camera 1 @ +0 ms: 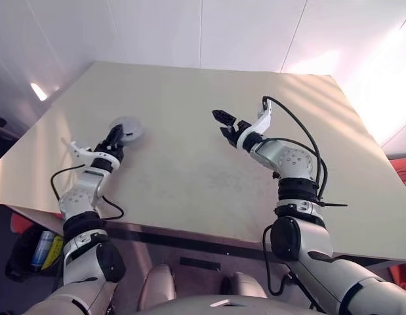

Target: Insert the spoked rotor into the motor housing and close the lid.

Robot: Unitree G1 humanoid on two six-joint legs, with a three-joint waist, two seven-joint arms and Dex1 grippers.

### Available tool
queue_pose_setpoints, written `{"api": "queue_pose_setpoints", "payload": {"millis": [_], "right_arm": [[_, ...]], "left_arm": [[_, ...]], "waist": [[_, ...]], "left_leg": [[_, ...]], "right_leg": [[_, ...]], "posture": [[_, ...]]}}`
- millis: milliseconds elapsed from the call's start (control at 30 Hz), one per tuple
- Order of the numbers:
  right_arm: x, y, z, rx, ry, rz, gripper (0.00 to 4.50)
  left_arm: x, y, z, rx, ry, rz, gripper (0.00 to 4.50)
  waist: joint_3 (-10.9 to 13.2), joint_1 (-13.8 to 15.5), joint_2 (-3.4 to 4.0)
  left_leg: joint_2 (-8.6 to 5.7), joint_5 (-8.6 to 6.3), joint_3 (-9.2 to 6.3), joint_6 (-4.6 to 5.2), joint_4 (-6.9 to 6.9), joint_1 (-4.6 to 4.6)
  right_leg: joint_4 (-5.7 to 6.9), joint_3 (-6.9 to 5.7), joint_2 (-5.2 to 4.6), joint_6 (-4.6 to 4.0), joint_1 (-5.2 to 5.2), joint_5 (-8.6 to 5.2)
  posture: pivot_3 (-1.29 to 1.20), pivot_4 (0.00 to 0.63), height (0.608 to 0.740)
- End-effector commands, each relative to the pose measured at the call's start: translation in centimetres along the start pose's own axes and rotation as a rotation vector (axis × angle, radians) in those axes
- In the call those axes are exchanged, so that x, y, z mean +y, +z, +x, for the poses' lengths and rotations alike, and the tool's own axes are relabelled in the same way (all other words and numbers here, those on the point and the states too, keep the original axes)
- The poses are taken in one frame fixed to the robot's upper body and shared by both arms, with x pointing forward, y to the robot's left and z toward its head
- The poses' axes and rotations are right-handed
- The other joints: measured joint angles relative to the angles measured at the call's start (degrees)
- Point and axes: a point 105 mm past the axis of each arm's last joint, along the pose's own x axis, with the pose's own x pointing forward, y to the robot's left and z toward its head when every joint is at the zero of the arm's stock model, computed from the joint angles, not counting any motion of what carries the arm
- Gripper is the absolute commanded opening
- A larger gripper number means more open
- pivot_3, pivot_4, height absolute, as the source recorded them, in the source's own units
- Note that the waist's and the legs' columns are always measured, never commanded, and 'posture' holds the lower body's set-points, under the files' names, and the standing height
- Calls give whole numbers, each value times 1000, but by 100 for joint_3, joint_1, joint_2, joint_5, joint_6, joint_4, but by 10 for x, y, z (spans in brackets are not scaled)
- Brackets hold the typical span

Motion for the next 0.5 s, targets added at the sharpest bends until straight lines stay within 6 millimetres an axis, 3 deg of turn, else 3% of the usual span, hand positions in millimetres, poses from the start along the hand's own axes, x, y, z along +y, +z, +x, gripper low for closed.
{"api": "queue_pose_setpoints", "payload": {"millis": [33, 500], "right_arm": [[8, 1, 1, -9, 30, -6, 4376], [5, -1, 2, -7, 20, -5, 4376]], "left_arm": [[-10, 18, 5, -75, -10, 42, 2162], [1, 21, 12, -100, 58, 70, 2162]], "waist": [[-1, 9, -8], [0, 26, -27]], "left_leg": [[0, 0, -1, 0, 1, 0], [0, 1, -6, -1, 6, 11]], "right_leg": [[-1, 0, 0, 2, 2, 1], [-1, -1, 0, 5, 18, 3]], "posture": [[0, 0, 740], [0, 0, 740]]}}
